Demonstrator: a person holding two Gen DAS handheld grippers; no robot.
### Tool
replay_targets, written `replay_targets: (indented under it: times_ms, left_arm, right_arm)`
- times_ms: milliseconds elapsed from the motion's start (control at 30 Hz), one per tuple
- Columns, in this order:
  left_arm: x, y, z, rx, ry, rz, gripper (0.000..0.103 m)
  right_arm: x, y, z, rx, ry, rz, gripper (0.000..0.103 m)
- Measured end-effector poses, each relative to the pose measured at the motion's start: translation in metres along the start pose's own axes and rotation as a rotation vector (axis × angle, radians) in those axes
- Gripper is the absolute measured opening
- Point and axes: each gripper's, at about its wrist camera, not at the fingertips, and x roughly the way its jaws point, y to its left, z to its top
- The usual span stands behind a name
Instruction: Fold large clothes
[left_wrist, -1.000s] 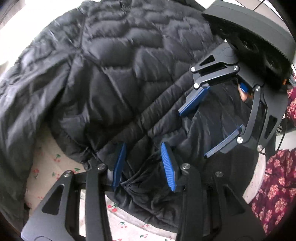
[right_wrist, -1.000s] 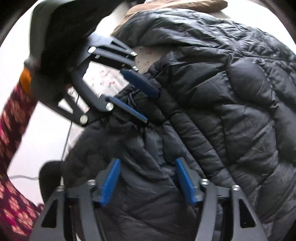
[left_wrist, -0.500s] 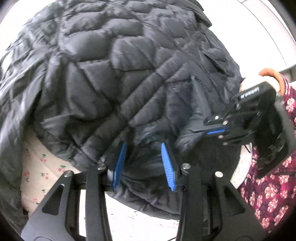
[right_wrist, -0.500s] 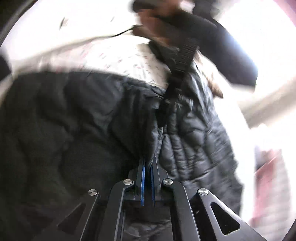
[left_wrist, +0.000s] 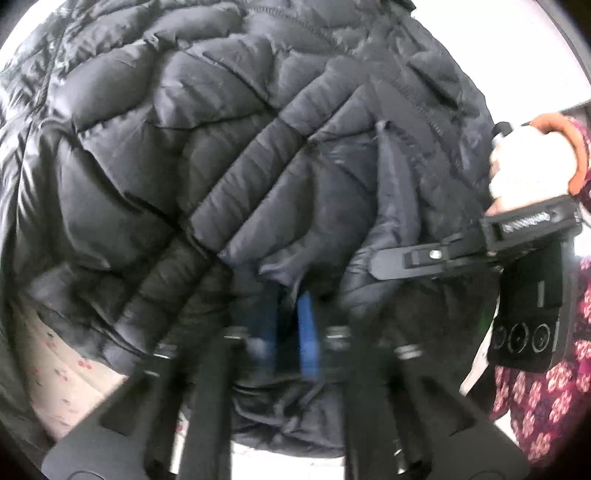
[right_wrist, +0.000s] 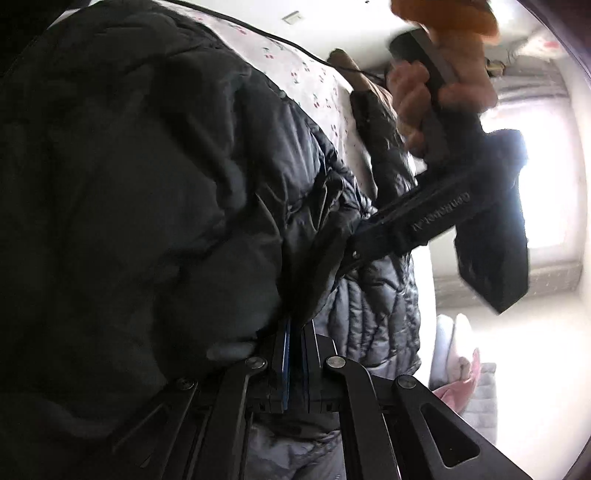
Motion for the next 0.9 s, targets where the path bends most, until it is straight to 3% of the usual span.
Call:
replay_targets:
  times_ms: [133,200,300,400,433,467,533,733,900]
  left_arm:
    - [-0.007,-0.017,-0.024,-0.040,-0.139,0.104,0.004]
    - [-0.014,-0.021,-0.039,-0.110,-0.256,0.166,0.004]
    - [-0.032,-0.023,-0.065,-0.258,-0.470,0.236,0.003]
    - [-0.052,-0.026,-0.083,-0.346,-0.673,0.299,0.002]
    - [-0.059,-0.026,-0.089,-0.381,-0.738,0.312,0.002]
    - [-0.067,-0.026,-0.094,-0.420,-0.805,0.318,0.002]
    - [-0.082,-0.016,-0.102,-0.486,-0.909,0.305,0.002]
    - [-0.099,-0.010,-0.115,-0.521,-1.027,0.268,0.002]
    - [-0.108,-0.012,-0.120,-0.502,-1.080,0.189,0.002]
  right_arm:
    - [0.007,-0.010,-0.004,0.083,0.003,0.022,0.008]
    - [0.010,-0.015,-0.005,0.120,0.000,0.023,0.011]
    - [0.015,-0.030,-0.009,0.233,-0.001,0.049,0.023]
    - [0.021,-0.054,-0.017,0.406,0.000,0.113,0.041]
    - [0.024,-0.063,-0.021,0.469,0.005,0.138,0.052]
    - [0.026,-0.072,-0.026,0.531,0.007,0.180,0.064]
    - [0.029,-0.095,-0.041,0.686,-0.015,0.318,0.071]
    - [0.033,-0.175,-0.097,1.135,-0.164,0.634,0.072]
    - [0.059,-0.222,-0.118,1.293,-0.247,0.786,0.072]
